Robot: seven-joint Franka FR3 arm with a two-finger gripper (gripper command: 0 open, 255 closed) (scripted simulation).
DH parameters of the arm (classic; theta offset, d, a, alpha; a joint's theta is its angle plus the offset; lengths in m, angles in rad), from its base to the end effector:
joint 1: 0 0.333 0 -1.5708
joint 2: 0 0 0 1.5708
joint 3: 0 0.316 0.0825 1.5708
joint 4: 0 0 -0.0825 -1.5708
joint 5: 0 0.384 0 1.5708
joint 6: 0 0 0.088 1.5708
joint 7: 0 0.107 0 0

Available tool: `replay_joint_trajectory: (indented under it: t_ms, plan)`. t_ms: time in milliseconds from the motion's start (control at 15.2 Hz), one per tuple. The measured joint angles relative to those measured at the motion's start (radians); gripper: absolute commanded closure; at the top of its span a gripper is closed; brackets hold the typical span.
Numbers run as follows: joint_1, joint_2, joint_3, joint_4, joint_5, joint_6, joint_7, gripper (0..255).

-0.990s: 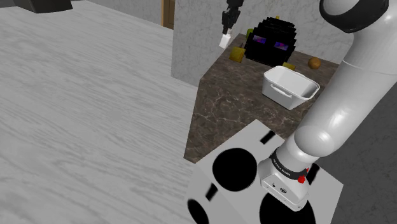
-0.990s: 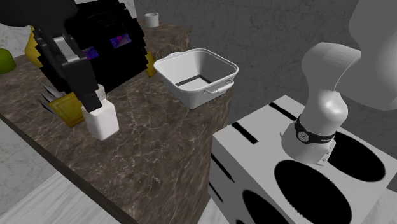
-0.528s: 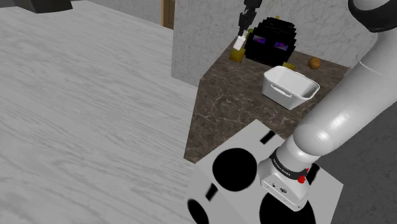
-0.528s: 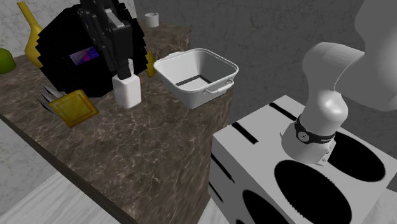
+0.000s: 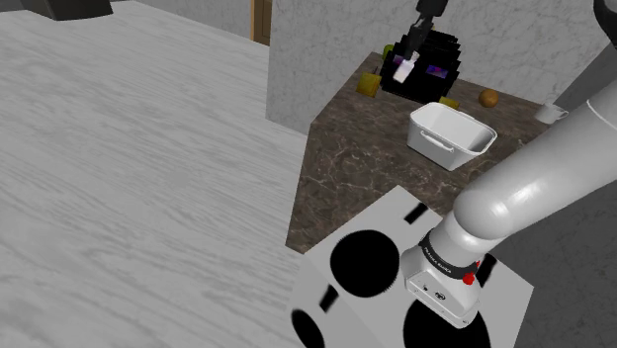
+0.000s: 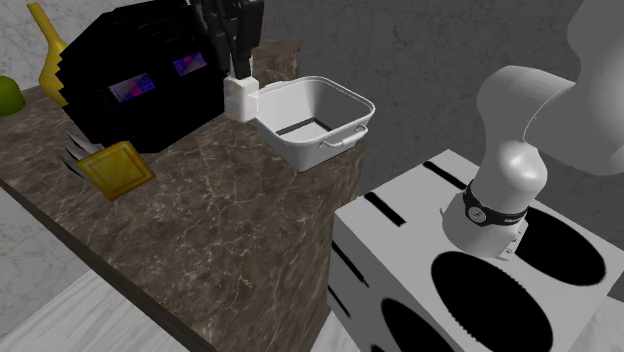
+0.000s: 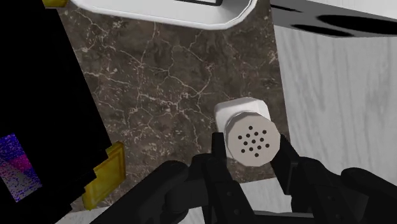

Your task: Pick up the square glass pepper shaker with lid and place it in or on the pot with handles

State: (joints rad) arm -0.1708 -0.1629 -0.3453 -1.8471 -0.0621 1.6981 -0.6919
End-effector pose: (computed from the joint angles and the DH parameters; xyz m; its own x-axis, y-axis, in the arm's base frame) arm 0.4375 -0.2685 0.5856 0.9824 0.1865 -0.0007 0.1865 -0.9824 0.0081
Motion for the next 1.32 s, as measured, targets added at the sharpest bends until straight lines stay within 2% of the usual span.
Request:
replay_joint_trajectory:
  t_ms: [264,792,1122,1320]
  plan:
    - [-0.037,-0.071,-0.041,-0.052,-0.032,-0.011,-0.069,255]
    - [-0.11,-0.171,-0.133,-0.089,-0.095,-0.057,-0.222,255]
    - [-0.15,-0.182,-0.212,-0.075,-0.122,-0.066,-0.337,255]
    - [-0.159,-0.2,-0.22,-0.111,-0.134,-0.046,-0.347,255]
